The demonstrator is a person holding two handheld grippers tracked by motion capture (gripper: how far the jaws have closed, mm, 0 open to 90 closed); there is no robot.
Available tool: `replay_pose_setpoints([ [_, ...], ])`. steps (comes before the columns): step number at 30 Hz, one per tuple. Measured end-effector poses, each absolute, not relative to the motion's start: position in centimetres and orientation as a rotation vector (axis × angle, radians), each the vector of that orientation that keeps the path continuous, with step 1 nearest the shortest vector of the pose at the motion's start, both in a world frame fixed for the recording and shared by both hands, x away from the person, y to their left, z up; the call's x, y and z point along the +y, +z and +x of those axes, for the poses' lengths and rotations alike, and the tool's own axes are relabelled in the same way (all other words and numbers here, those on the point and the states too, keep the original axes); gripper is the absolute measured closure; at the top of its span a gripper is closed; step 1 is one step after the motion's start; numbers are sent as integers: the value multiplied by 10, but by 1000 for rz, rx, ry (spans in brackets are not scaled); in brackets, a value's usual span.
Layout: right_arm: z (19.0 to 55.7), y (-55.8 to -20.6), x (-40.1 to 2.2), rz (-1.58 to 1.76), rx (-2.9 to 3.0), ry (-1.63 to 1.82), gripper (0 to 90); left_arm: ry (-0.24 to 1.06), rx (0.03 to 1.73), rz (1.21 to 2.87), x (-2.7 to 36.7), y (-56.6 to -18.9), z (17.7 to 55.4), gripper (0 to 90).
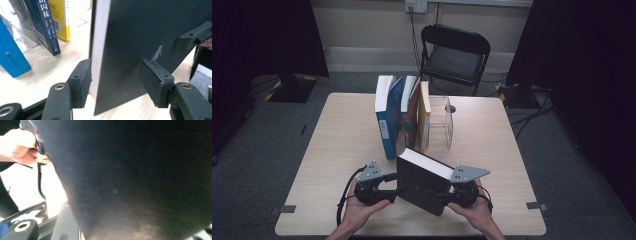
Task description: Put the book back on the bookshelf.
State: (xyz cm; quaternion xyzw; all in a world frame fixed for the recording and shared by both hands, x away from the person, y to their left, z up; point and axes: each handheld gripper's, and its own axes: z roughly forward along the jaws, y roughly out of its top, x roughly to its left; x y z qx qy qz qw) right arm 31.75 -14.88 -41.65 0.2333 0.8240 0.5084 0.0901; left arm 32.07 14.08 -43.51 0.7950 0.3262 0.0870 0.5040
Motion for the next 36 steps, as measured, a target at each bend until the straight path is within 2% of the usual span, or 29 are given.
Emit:
replay_pose_setpoints([
  [9,311,-418,-167,795,2363,1478,524,212,837,1959,142,-438,326,403],
  [12,311,-418,-166,804,2354,1486,516,212,903,1983,151,-443,328,359],
  [15,312,-417,-166,820,2332,1528,499,261,941,2029,162,-447,328,355],
  [20,314,-410,-165,824,2324,1574,477,272,1000,2064,188,-455,334,336],
  [27,316,-401,-158,813,2314,1581,402,286,1145,2161,212,-476,351,276],
  [28,315,-400,-157,815,2315,1567,408,305,1171,2153,213,-478,352,277],
  [31,313,-398,-162,814,2288,1542,506,306,1165,2168,214,-480,355,228],
  [36,314,-398,-169,855,2254,1535,520,402,1191,2216,218,-486,357,178],
])
